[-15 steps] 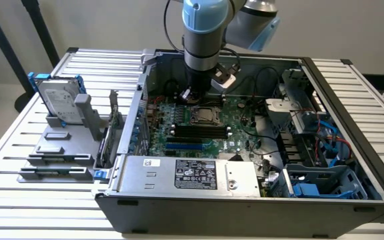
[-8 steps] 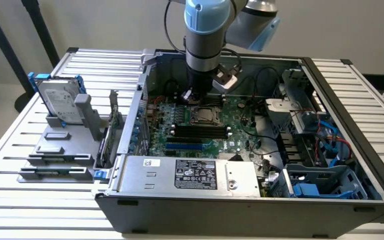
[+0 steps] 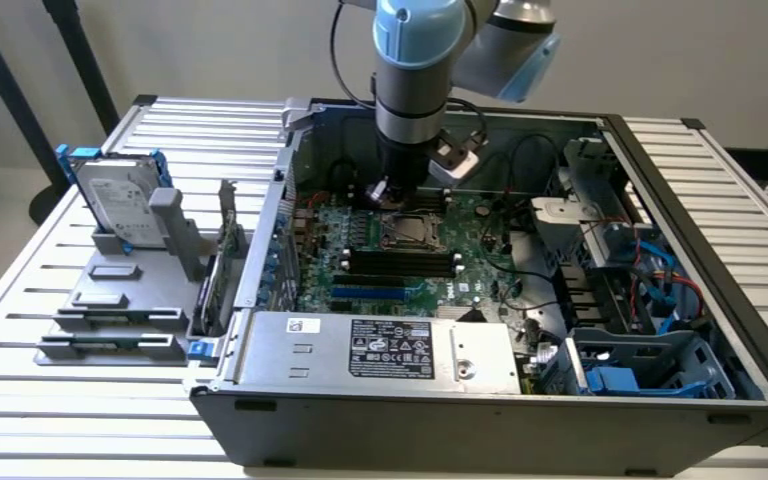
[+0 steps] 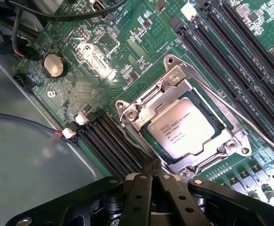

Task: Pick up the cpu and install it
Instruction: 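Install the first cpu locking lever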

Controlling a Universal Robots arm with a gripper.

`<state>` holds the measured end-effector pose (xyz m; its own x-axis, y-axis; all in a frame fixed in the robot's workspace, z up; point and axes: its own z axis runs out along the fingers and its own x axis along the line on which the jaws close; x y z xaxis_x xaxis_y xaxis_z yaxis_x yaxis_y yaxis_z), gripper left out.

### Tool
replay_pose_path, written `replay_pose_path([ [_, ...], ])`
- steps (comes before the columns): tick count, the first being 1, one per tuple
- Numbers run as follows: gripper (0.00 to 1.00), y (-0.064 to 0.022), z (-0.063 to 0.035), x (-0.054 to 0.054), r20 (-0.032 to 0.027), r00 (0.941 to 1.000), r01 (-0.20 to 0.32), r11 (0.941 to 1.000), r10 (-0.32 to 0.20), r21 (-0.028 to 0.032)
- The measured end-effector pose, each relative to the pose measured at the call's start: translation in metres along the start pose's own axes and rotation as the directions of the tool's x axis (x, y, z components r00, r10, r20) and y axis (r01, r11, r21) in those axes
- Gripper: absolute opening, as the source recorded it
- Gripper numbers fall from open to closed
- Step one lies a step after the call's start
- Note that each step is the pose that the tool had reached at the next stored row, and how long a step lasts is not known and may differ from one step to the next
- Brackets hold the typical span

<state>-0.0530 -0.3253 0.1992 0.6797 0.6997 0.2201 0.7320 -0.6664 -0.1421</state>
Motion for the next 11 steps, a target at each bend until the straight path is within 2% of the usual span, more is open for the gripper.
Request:
replay_pose_path([
  [3,0.11,0.0008,0.0003,0.0008,0.0022,1.0000,0.000,1.0000,0.000,-0.0020],
  [11,0.11,0.0008,0.0004,0.0010,0.0031,1.0000,-0.001,1.0000,0.001,-0.0022],
])
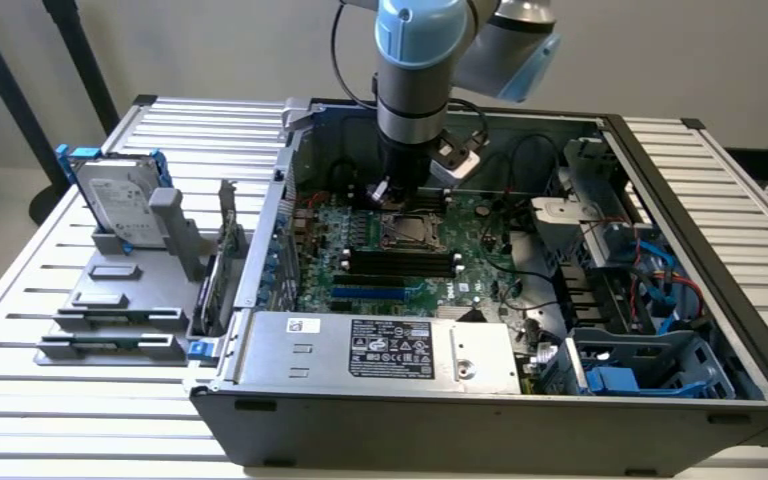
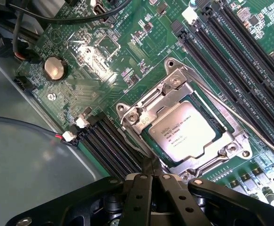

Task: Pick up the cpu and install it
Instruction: 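Install the first cpu locking lever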

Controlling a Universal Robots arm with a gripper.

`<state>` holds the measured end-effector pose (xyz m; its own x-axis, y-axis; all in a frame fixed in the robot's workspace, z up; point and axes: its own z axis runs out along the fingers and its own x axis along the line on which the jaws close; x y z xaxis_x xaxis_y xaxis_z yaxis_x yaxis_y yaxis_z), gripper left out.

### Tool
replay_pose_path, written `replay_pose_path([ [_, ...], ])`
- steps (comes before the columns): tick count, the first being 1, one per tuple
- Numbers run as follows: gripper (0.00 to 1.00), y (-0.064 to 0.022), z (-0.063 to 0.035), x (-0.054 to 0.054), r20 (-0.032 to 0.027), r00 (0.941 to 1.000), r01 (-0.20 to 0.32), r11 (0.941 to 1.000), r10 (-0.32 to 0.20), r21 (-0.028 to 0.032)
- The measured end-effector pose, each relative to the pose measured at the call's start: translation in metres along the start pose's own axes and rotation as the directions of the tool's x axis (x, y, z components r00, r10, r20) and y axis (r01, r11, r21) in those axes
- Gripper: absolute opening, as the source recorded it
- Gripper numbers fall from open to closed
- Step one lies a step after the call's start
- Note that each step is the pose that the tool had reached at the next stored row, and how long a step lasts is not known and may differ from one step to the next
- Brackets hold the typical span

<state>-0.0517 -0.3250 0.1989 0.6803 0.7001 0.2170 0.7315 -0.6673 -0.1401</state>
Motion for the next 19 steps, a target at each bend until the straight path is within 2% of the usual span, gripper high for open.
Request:
replay_pose_path([
  [14,0.11,-0.0080,0.0015,0.0004,-0.0015,1.0000,-0.002,1.0000,0.002,-0.0004],
  [19,0.11,-0.0083,0.0013,0.0004,-0.0006,1.0000,-0.002,1.0000,0.002,-0.0007],
])
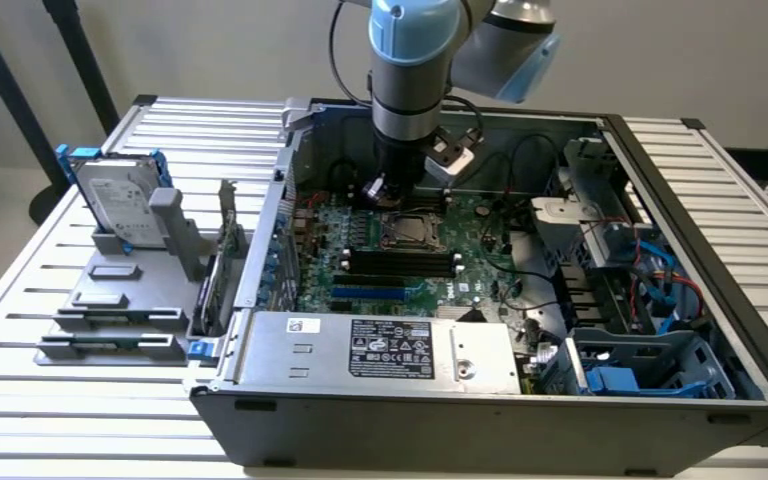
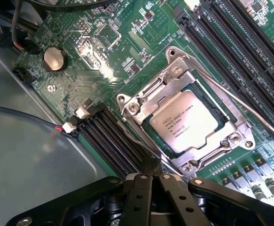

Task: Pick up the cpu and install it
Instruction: 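Install the first cpu locking lever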

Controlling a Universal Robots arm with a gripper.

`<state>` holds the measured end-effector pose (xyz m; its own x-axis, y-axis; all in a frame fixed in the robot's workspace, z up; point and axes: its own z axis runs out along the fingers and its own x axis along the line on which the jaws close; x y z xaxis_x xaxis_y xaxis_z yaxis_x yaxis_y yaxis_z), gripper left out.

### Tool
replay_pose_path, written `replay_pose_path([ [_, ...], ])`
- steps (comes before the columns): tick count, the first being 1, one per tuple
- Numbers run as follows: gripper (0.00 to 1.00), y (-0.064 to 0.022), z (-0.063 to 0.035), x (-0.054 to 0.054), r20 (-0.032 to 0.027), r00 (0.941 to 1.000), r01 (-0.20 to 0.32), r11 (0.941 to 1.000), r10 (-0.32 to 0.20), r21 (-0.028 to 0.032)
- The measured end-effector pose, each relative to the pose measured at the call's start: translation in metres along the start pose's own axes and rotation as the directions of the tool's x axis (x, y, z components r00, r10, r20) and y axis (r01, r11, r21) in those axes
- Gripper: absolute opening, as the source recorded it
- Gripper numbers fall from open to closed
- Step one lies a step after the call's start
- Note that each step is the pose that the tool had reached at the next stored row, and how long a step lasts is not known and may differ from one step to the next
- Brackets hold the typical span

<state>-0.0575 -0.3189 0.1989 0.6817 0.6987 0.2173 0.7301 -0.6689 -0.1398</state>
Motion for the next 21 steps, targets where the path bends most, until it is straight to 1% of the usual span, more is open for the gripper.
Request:
replay_pose_path([
  [21,0.11,-0.0010,-0.0035,-0.0003,0.0021,1.0000,0.000,1.0000,0.000,-0.0019],
])
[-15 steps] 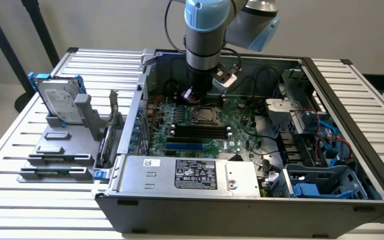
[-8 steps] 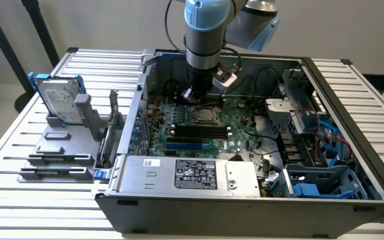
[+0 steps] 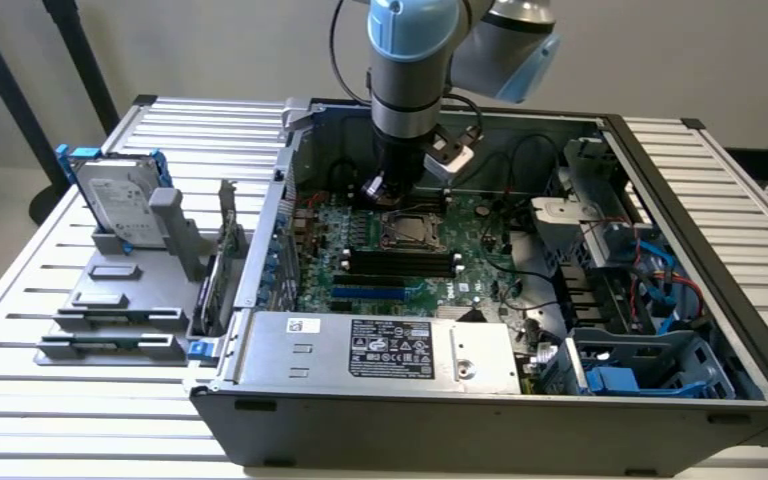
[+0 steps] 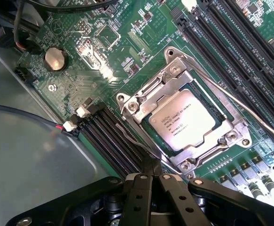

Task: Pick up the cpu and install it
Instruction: 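Install the first cpu locking lever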

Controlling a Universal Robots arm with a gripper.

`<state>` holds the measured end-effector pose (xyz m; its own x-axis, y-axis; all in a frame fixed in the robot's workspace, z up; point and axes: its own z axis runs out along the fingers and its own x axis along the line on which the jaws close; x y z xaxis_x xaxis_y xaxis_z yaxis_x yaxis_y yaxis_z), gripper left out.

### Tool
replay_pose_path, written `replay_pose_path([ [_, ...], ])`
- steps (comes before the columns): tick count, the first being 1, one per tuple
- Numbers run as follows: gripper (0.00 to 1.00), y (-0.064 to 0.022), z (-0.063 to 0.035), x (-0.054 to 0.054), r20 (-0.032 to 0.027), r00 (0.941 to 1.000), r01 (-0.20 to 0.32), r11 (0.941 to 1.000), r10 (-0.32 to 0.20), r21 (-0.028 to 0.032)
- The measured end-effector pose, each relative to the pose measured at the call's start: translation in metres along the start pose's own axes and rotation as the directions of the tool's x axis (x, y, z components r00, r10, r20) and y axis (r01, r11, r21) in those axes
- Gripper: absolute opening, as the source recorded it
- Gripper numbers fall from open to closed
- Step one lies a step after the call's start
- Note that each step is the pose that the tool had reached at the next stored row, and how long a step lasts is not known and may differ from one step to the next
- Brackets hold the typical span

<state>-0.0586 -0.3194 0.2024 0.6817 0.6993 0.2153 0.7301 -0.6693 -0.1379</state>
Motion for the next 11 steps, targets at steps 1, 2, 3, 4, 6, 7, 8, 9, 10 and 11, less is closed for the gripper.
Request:
replay_pose_path([
  [1,0.11,0.0000,0.0000,0.0000,0.0001,1.0000,0.000,1.0000,0.000,-0.0001],
  [2,0.11,0.0000,-0.0001,-0.0001,0.0003,1.0000,0.000,1.0000,0.000,-0.0003],
  [3,0.11,0.0000,-0.0001,-0.0001,0.0005,1.0000,0.000,1.0000,0.000,-0.0005],
  [4,0.11,0.0001,-0.0001,-0.0001,0.0006,1.0000,0.000,1.0000,0.000,-0.0005],
  [6,0.11,0.0001,0.0000,-0.0001,0.0008,1.0000,0.000,1.0000,0.000,-0.0008],
  [7,0.11,0.0001,0.0000,-0.0001,0.0010,1.0000,0.000,1.0000,0.000,-0.0010],
  [8,0.11,0.0001,0.0000,-0.0001,0.0011,1.0000,0.000,1.0000,0.000,-0.0011],
  [9,0.11,0.0001,0.0000,-0.0001,0.0013,1.0000,0.000,1.0000,0.000,-0.0012],
  [10,0.11,0.0001,0.0000,-0.0001,0.0014,1.0000,0.000,1.0000,0.000,-0.0013],
  [11,0.11,0.0001,0.0001,-0.0001,0.0015,1.0000,0.000,1.0000,0.000,-0.0014],
])
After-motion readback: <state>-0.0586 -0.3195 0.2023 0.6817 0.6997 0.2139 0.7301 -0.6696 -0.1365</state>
